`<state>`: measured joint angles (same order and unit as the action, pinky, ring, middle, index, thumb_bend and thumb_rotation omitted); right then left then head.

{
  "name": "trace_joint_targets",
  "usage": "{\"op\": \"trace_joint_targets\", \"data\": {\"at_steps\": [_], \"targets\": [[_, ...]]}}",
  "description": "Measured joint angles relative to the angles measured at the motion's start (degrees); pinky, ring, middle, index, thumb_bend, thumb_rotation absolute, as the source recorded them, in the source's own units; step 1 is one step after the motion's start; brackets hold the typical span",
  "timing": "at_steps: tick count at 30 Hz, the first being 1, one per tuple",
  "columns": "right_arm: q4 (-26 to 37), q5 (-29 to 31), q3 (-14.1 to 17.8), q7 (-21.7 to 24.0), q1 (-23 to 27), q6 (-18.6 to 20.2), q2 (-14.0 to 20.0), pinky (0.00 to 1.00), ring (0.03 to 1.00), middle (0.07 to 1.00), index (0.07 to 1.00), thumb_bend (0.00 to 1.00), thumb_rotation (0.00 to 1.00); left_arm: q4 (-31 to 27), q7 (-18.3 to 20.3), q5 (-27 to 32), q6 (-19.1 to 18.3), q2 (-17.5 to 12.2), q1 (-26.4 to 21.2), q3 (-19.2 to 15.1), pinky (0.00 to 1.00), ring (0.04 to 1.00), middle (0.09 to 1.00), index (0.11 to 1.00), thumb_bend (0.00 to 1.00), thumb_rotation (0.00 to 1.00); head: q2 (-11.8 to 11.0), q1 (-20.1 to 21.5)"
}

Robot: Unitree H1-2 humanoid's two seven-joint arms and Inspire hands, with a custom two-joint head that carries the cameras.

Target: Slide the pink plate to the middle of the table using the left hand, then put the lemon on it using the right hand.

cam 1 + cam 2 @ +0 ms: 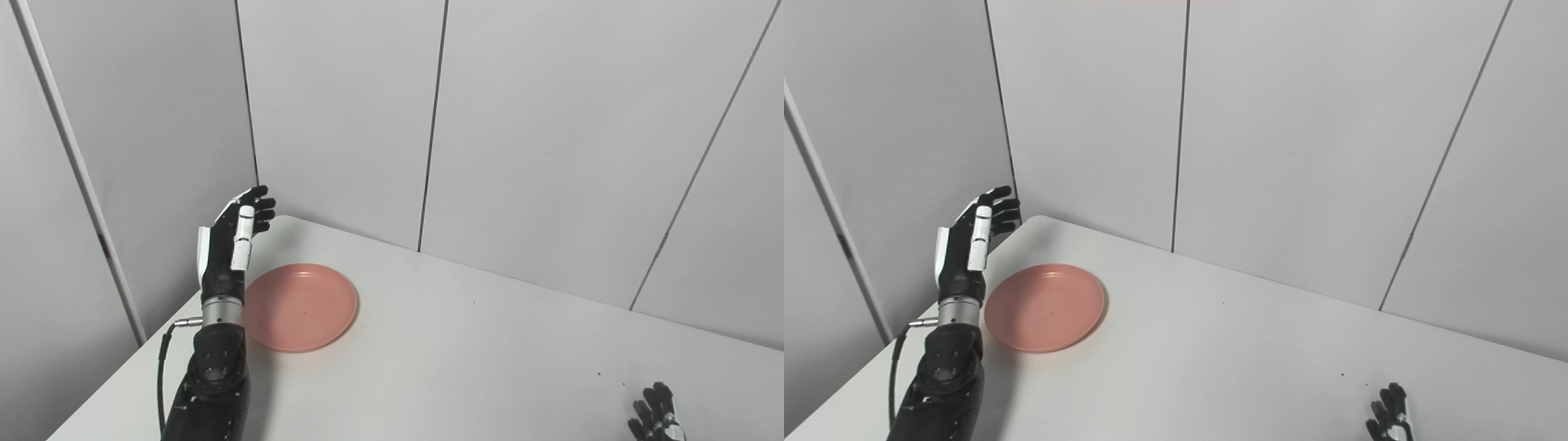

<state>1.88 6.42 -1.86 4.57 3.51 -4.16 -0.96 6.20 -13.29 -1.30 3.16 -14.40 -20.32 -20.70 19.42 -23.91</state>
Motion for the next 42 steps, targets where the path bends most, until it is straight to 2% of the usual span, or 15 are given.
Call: {"op": "trace_joint_targets", "data": {"at_steps": [5,9,18,27,31,35,40,42], "targets": [[0.01,0.11,-0.03,0.23,-0.01,0.0,0.0,1.0,1.0,1.0,1.0,0.52,1.0,1.96,-0.96,0.0,-0.01,-0.27,0.42,-0.68,0.67,0.696,0.708,0.696,0.57,1.0,0.09,-0.18],[0.01,0.24,-0.01,0.39,-0.03,0.0,0.0,1.0,1.0,1.0,1.0,0.54,1.0,3.62,-1.77,0.01,-0.31,-0.38,0.53,-1.36,0.69,0.708,0.717,0.704,0.57,1.0,0.09,-0.26],[0.21,0.69,0.02,0.56,-0.18,0.0,0.02,1.0,1.0,1.0,1.0,0.56,1.0,8.81,-0.96,1.78,-0.39,-0.94,0.54,-1.44,0.76,0.763,0.766,0.753,0.55,1.0,0.26,-0.53],[0.34,0.81,0.02,0.99,-0.36,0.0,0.03,1.0,1.0,1.0,1.0,0.58,1.0,15.84,-0.02,5.25,2.69,-1.03,0.27,-1.8,0.75,0.749,0.747,0.738,0.52,1.0,0.35,-0.53],[0.33,0.98,0.06,1.04,-0.36,0.0,0.05,1.0,1.0,1.0,1.0,0.58,1.0,18.4,0.08,5.07,2.89,-1.61,0.11,-0.75,0.78,0.771,0.765,0.749,0.56,1.0,0.35,-0.62],[0.33,0.96,0.06,1.03,-0.35,0.0,0.04,1.0,1.0,1.0,1.0,0.58,1.0,19.13,1.21,4.95,2.89,-2.7,-0.03,0.87,0.79,0.79,0.794,0.786,0.56,1.0,0.53,-0.53],[0.37,0.97,0.06,1.03,-0.39,0.0,0.04,1.0,1.0,1.0,1.0,0.57,1.0,19.57,3.63,6.54,2.86,-3.57,-0.14,1.26,0.78,0.797,0.8,0.793,0.56,1.0,0.62,-0.53],[0.39,0.97,0.08,1.03,-0.41,0.0,0.04,1.0,1.0,1.0,1.0,0.57,1.0,19.15,4.73,7.68,2.38,-3.6,-0.1,1.55,0.84,0.823,0.812,0.806,0.53,1.0,0.62,-0.53]]}}
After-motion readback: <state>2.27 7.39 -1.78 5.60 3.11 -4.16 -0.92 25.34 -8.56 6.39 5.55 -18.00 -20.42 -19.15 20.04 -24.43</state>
